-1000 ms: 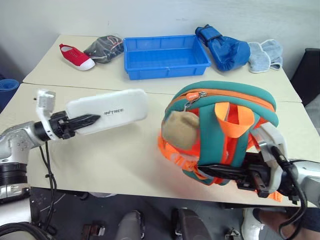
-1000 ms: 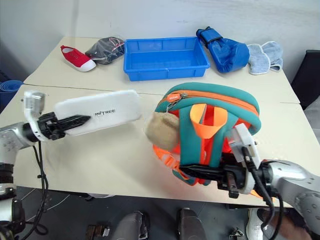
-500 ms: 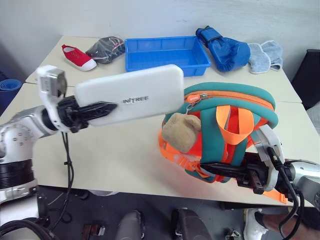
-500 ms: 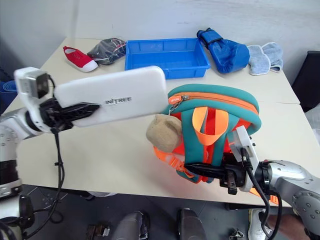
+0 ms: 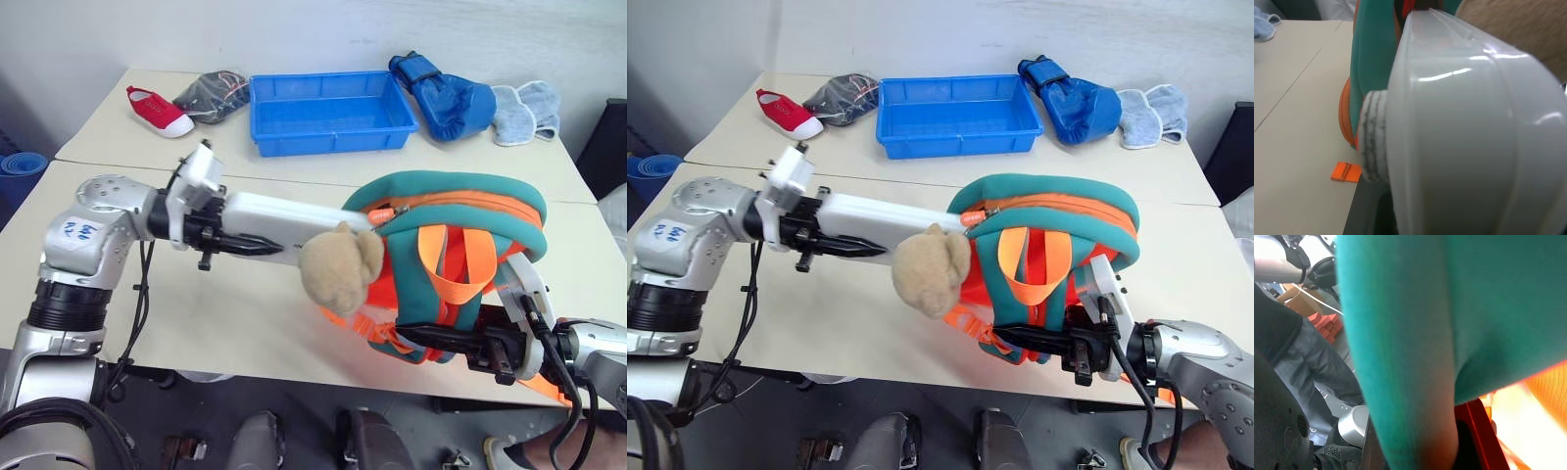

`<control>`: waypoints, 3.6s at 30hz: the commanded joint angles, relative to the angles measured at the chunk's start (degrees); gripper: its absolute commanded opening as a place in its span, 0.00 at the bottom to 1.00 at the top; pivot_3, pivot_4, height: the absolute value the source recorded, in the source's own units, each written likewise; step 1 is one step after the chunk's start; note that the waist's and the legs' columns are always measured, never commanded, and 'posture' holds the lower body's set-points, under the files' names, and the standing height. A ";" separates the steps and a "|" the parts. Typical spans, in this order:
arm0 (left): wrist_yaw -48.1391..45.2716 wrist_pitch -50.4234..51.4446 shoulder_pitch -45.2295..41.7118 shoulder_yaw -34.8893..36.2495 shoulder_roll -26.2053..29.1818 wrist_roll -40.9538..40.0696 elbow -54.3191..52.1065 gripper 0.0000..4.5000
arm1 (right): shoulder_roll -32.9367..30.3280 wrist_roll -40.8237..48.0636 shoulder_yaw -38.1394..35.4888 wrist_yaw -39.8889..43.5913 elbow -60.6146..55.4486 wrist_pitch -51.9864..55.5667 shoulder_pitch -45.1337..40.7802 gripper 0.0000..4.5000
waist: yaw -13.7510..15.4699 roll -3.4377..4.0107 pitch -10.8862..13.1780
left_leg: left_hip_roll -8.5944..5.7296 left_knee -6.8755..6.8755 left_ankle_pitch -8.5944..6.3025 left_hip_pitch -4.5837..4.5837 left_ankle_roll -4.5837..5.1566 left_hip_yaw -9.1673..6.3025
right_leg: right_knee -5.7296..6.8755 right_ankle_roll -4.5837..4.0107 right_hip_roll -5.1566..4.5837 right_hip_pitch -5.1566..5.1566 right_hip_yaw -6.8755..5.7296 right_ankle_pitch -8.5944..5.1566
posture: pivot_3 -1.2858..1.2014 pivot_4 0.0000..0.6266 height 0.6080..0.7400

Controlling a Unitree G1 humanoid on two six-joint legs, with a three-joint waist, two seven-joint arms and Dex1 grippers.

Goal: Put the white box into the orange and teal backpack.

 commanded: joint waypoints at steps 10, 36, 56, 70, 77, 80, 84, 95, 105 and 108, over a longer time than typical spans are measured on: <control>11.26 -11.58 -12.14 -12.31 -31.23 13.33 11.39 0.27 | 1.84 -2.22 0.75 -0.55 -1.74 -3.53 -0.62 0.00 | 1.05 0.01 0.00 | -0.01 0.59 -0.12 -0.51 0.21 0.02 | -0.04 0.34 0.08 -0.15 0.01 0.18 | 0.52 0.24 1.00; -3.69 -5.23 0.43 6.11 -11.68 -6.54 5.94 0.94 | 3.80 2.41 3.13 -11.29 -3.71 -1.95 -5.40 0.00 | -0.25 0.08 0.02 | 0.02 0.72 -0.11 -0.55 0.23 -0.11 | 0.01 0.37 -0.04 -0.11 -0.02 0.21 | 0.52 0.24 1.00; 4.03 -7.17 6.00 2.92 -15.78 -4.18 -8.05 0.38 | 5.58 -2.50 3.86 -8.17 -2.76 -4.57 -3.88 0.00 | -0.35 0.09 0.01 | 0.01 0.67 -0.07 -0.34 0.16 0.00 | 0.03 0.39 0.06 -0.04 0.10 0.21 | 0.52 0.24 1.00; 4.31 -8.14 -0.12 7.78 -10.77 -3.48 0.65 0.01 | 8.08 -0.66 -2.45 -10.49 -4.04 -6.29 3.28 0.00 | -0.35 0.09 0.01 | 0.01 0.66 -0.07 -0.28 0.17 0.02 | 0.04 0.39 0.05 0.00 0.12 0.21 | 0.52 0.24 1.00; 9.45 -13.95 -12.51 11.50 -6.71 2.92 24.02 0.01 | 9.75 1.55 -8.51 -12.48 -3.93 -8.28 7.95 0.00 | -0.29 0.09 0.02 | -0.02 0.66 -0.09 -0.27 0.20 0.03 | 0.04 0.39 0.06 0.00 0.09 0.21 | 0.52 0.24 1.00; 7.73 -22.95 -13.34 7.27 -4.83 10.39 33.32 0.01 | 10.75 2.78 -8.50 -13.70 -4.12 -8.83 8.46 0.00 | -0.43 0.10 0.01 | -0.03 0.63 -0.10 -0.24 0.22 0.13 | 0.02 0.39 0.07 0.00 0.12 0.21 | 0.52 0.24 1.00; 6.11 -28.96 -12.27 2.45 -5.91 16.31 40.15 0.01 | 12.24 3.41 -7.19 -15.62 -4.77 -9.62 8.66 0.00 | -0.41 0.09 0.01 | 0.00 0.59 -0.10 -0.20 0.22 0.19 | 0.04 0.39 0.10 -0.04 0.16 0.21 | 0.52 0.24 1.00; 3.59 -27.78 2.48 -3.61 -15.15 16.70 26.05 0.01 | 15.42 0.15 -1.10 -17.61 -6.95 -10.96 8.74 0.00 | -0.41 0.09 0.00 | 0.02 0.60 -0.16 -0.20 0.30 0.18 | 0.07 0.39 0.04 -0.03 0.24 0.21 | 0.52 0.24 1.00; 7.45 -26.75 8.88 6.79 -10.56 11.27 20.12 0.23 | 17.80 -20.56 5.15 -14.21 -4.28 -21.39 11.85 0.27 | -0.45 0.11 -0.02 | 0.00 0.60 -0.19 -0.17 0.36 0.16 | 0.10 0.39 0.02 -0.03 0.22 0.21 | 0.52 0.24 1.00; 3.21 -24.61 13.76 8.32 -4.39 9.90 17.31 0.43 | 16.15 -24.20 1.37 -9.46 -5.11 -26.20 16.55 0.49 | -1.51 0.14 -0.03 | 0.03 0.49 -0.16 -0.13 0.24 0.24 | 0.09 0.37 0.07 -0.05 0.27 0.20 | 0.52 0.24 1.00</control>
